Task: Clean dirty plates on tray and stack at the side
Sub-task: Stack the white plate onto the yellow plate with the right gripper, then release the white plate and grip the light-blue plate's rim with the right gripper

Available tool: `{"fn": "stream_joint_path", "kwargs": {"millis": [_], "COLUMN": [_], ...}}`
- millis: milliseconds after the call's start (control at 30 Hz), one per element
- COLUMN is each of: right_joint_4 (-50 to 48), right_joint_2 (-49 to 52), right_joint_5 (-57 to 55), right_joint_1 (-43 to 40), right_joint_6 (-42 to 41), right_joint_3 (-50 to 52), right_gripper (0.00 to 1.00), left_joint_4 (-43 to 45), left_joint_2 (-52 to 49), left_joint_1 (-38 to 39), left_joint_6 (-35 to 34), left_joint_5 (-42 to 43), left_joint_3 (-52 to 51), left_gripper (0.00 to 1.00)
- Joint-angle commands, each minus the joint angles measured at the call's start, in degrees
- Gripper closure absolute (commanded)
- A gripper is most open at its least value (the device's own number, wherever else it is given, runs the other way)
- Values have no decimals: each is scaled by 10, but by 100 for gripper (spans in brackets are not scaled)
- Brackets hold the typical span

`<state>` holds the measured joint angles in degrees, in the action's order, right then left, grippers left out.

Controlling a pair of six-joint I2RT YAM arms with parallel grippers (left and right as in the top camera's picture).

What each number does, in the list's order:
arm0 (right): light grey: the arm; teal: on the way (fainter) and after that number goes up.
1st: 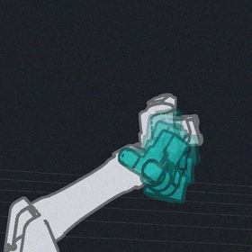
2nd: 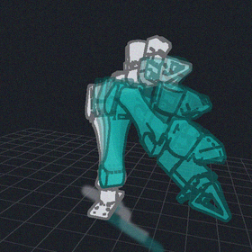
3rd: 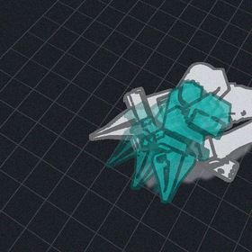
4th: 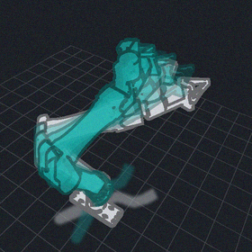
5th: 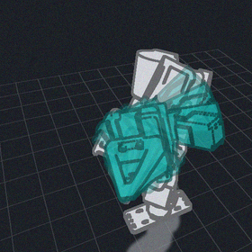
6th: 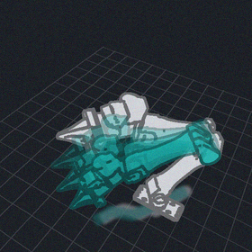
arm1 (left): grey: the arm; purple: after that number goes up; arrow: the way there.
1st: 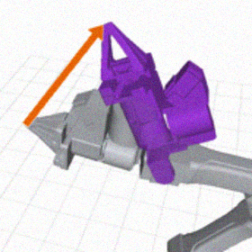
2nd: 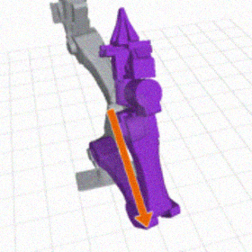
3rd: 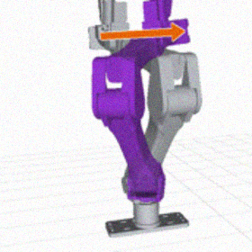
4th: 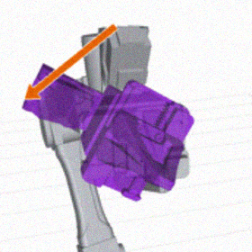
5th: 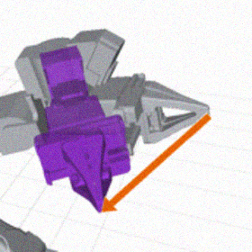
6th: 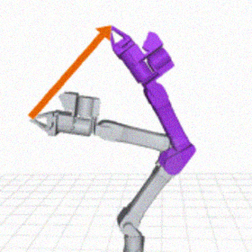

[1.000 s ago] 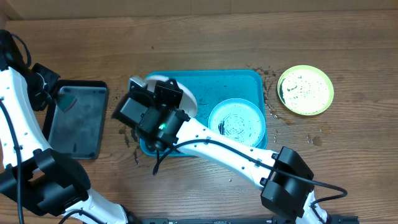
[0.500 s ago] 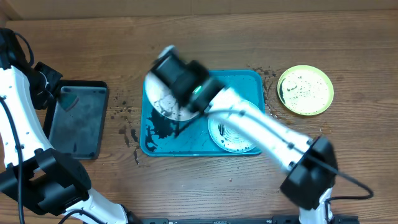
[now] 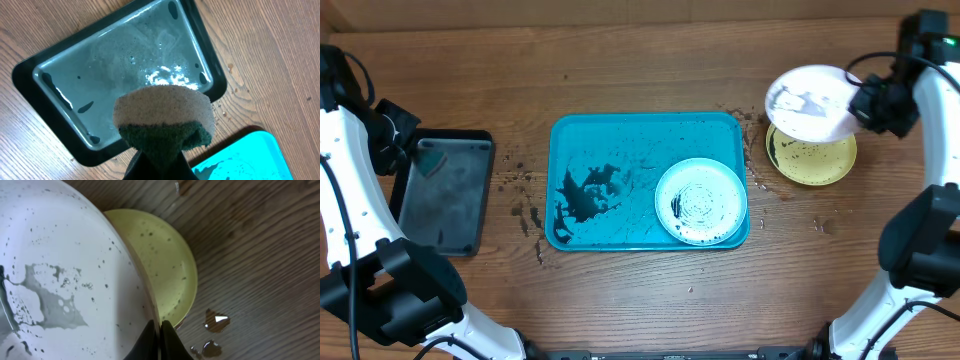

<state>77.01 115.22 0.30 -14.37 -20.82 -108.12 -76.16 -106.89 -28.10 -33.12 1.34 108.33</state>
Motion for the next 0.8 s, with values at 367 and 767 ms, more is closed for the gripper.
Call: {"fn": "stream_joint_path", "kwargs": {"millis": [367, 767], "right_joint_4": [-107, -56], "right_joint_2": [-17, -36], "right_joint_5": [25, 120], "right_joint_1": [-37, 158], "right_joint_6": [37, 181], "right_joint_3": [148, 148], "right_gripper": [47, 13], "left_joint_4": [9, 10], "left_joint_2": [-4, -3], "left_joint_1": [11, 12], "left_joint_6": [-1, 4], "left_joint_5": [3, 3], "left_joint_3": [-2, -2], "left_gripper": [96, 96]}}
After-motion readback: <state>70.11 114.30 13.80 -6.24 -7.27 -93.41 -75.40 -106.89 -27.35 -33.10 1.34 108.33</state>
